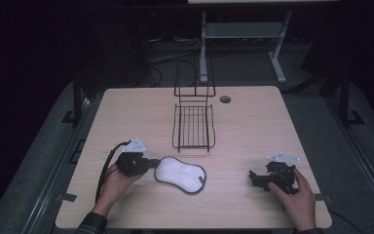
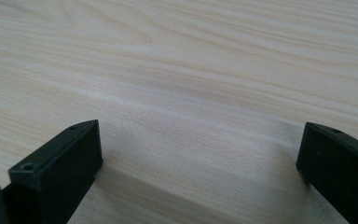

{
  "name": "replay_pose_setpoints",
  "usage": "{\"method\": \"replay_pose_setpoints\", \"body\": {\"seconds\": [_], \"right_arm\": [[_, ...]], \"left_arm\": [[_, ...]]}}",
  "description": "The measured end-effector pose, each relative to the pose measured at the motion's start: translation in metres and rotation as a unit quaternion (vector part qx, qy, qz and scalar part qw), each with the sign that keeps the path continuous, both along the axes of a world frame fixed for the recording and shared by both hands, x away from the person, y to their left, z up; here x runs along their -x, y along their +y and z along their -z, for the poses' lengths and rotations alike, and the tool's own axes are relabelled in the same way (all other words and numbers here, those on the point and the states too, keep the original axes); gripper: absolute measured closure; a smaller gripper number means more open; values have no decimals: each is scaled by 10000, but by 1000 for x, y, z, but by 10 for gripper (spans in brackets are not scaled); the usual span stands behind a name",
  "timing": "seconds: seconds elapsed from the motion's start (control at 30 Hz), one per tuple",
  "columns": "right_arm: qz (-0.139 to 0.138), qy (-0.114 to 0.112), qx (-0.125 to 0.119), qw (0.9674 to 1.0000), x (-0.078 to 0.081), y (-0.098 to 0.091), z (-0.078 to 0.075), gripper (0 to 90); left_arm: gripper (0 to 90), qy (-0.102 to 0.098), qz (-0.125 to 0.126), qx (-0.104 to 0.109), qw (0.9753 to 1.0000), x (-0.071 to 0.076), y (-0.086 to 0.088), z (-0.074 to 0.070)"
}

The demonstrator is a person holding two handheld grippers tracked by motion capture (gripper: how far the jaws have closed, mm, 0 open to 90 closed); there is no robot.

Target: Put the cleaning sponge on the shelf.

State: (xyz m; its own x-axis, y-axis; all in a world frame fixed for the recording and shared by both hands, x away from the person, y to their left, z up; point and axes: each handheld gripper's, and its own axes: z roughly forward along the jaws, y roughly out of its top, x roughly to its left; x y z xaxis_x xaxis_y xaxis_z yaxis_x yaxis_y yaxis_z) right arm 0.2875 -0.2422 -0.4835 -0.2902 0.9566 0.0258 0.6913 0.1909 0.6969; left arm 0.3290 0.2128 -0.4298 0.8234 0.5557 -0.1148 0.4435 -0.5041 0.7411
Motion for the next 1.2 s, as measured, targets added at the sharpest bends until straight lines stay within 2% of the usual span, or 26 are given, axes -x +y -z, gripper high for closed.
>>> {"method": "replay_pose_setpoints", "body": {"seconds": [0.07,0.1,0.33,0.57,0.7,0.97,1.2], "right_arm": [[4,1,-3,10000,0,0,0,0],[4,1,-2,10000,0,0,0,0],[1,0,0,10000,0,0,0,0],[3,1,-1,10000,0,0,0,0],[2,1,-1,10000,0,0,0,0],[-4,1,0,10000,0,0,0,0],[-14,9,-5,10000,0,0,0,0]], "left_arm": [[896,46,-2,66,10000,-4,-3,1],[896,20,19,-3,10000,-8,-5,1],[897,58,88,30,9999,-23,-19,6],[896,98,197,-125,9997,-30,-30,14],[896,176,214,-337,9990,-29,-31,19],[897,215,148,-326,9991,-20,-25,20],[896,262,41,-316,9991,-8,-9,19]]}}
